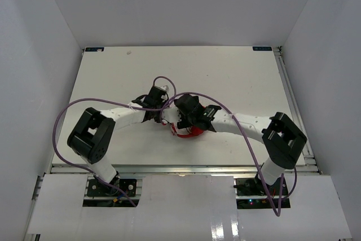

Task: Wrap the headphones

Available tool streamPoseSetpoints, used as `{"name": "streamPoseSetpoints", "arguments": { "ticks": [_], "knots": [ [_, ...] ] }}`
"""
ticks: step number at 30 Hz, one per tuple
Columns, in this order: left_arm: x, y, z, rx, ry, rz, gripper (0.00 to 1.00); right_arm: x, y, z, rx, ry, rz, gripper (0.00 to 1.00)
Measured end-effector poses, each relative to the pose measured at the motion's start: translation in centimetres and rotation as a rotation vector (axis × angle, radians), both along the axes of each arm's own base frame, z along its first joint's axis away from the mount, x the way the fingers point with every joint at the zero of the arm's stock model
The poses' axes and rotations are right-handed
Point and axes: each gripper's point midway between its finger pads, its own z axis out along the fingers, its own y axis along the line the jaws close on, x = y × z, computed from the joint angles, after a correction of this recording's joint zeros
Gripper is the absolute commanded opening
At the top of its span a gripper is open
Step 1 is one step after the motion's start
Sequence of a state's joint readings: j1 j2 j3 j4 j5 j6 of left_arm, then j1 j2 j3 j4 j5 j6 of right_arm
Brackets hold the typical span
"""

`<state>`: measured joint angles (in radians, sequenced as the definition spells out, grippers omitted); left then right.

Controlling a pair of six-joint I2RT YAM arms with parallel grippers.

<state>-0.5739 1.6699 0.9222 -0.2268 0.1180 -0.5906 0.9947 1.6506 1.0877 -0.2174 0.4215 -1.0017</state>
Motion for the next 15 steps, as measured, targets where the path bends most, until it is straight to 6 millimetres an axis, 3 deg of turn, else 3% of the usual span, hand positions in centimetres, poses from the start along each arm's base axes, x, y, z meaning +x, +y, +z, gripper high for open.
{"name": "streamPoseSetpoints", "arguments": {
  "ticks": [10, 15],
  "knots": [
    [0.1, -0.6, 1.7, -0.046, -0.020, 0.001, 0.65, 1.2, 0.9, 4.1, 0.167, 0.119, -0.001, 0.86],
    [0.7, -0.5, 3.8, -0.057, -0.071, -0.006, 0.83, 1.2, 0.8, 6.7, 0.343, 0.266, -0.019, 0.97]
  ]
}}
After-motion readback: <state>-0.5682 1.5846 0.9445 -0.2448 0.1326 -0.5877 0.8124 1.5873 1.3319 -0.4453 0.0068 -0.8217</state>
